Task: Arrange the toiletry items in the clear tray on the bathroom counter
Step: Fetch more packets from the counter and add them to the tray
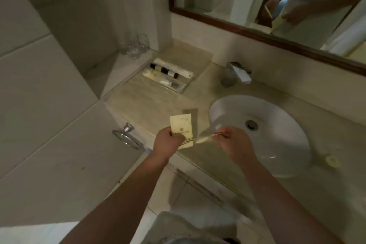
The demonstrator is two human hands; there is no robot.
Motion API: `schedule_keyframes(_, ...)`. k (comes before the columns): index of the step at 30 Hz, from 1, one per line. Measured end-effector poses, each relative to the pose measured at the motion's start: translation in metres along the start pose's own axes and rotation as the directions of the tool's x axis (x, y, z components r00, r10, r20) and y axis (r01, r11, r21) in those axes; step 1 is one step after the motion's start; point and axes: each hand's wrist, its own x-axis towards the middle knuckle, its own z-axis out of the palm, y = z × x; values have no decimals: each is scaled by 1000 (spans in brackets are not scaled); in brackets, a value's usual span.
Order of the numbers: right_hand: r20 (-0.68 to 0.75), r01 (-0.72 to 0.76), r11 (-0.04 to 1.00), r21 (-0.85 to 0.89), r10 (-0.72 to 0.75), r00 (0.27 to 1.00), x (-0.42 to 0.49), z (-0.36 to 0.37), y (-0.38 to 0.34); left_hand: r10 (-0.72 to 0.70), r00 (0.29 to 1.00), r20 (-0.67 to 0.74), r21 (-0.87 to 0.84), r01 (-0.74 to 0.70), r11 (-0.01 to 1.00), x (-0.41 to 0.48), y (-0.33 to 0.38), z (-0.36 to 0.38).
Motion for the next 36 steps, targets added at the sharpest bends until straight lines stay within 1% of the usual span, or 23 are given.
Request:
schedule_keyframes(2, -28, 1, 1000, 20, 0, 1000, 8, 16, -18, -15, 999, -31, -32, 14, 999, 12, -2, -19)
schedule_keyframes(7, -56, -60, 996, 66, 63, 996, 45, 37, -48, -85, 996, -39, -153, 78, 985, 48, 3, -42)
schedule_keyframes(9, -5, -70, 994, 90, 71, 997, 64, 39, -56, -121, 992, -41, -205, 110, 973, 65, 7, -45)
schedule_keyframes(11, 46, -67, 986, 150, 60, 997, 81, 41, -62, -140, 989, -44, -242, 126, 962, 83, 12, -48)
schedule_keyframes(14, 67, -73, 958, 276, 57, 996, 110, 47, -66, -163, 985, -50, -231, 148, 962, 103, 23, -55)
schedule_keyframes(16, 94, -159, 905, 395, 132, 987, 131, 53, -67, -176, 982, -67, -213, 158, 964, 119, 30, -62)
schedule_keyframes(18, 175, -253, 822, 511, 188, 966, 155, 61, -70, -169, 981, -93, -224, 144, 964, 140, 37, -68)
schedule_keyframes(20, 238, -330, 746, 578, 232, 943, 176, 65, -72, -205, 972, -116, -250, 171, 953, 159, 42, -73)
schedule_keyframes(23, 301, -432, 697, 572, 312, 901, 196, 71, -71, -228, 965, -128, -249, 191, 949, 183, 46, -82)
schedule_keyframes(25, 341, -476, 705, 526, 338, 877, 209, 75, -71, -226, 966, -125, -236, 193, 952, 201, 49, -89)
schedule_keyframes(27, 344, -488, 701, 521, 350, 871, 223, 80, -77, -213, 973, -88, -242, 187, 952, 221, 52, -93)
schedule_keyframes(30, 288, -494, 650, 577, 405, 868, 242, 87, -91, -225, 974, 5, -231, 220, 948, 249, 57, -99)
schedule_keyframes(32, 271, -493, 625, 606, 420, 866, 251, 95, -102, -240, 970, 43, -220, 243, 945, 269, 60, -105)
schedule_keyframes(36, 248, -512, 529, 676, 491, 835, 274, 106, -120, -265, 960, 86, -202, 278, 939, 306, 64, -119)
